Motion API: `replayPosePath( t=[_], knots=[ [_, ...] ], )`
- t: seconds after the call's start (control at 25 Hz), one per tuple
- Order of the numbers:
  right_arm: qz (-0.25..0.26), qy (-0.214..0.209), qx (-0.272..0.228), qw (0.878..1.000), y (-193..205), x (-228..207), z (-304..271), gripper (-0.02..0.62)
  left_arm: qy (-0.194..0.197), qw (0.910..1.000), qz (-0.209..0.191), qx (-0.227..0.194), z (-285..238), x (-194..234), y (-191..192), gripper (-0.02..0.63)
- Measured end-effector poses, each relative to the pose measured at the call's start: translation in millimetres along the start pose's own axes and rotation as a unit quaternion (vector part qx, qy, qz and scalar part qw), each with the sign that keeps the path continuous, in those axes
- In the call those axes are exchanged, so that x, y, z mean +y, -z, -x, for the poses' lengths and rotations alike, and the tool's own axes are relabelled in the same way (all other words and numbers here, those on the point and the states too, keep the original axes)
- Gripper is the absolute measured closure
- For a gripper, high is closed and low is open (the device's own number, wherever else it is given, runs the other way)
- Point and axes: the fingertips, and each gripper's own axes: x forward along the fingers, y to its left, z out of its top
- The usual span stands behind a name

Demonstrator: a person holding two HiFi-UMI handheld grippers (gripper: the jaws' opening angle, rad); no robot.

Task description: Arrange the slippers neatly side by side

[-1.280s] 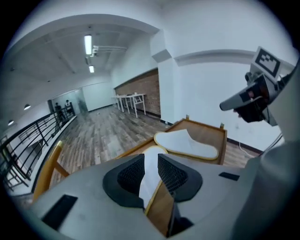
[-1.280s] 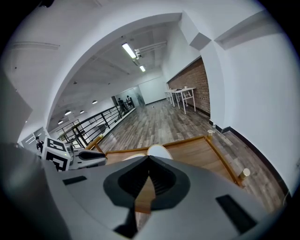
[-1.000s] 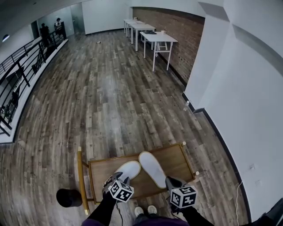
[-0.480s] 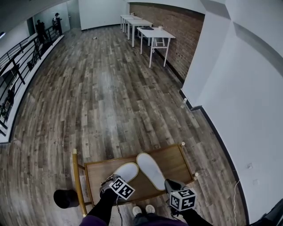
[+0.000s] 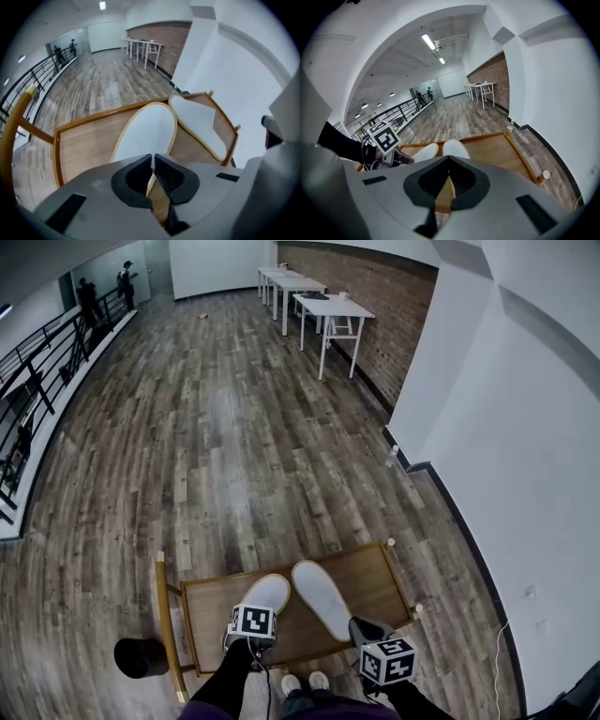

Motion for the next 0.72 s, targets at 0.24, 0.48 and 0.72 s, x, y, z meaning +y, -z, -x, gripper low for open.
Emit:
replayPosePath(
  t=[0.24,0.48,0.72],
  knots=[
    [0.005,-0.008,-0.002,1.000,-1.9,5.7,-2.3,0.597,0.043,0.9797,0.193,-0.036,14.3,0.5,-7.3,0.592],
    [0.004,-0.006,-0.003,1.000,-1.5,4.1,-1.4,0.597,0.052,0.9612,0.265,-0.055,13.9,-5.6,-10.4,0.593],
    [-0.001,-0.001,-0.005,1.000,0.1,-1.2,4.0,0.597,0.043,0.9584,0.278,-0.049,4.8,-6.7,-2.9,0.592]
  ],
)
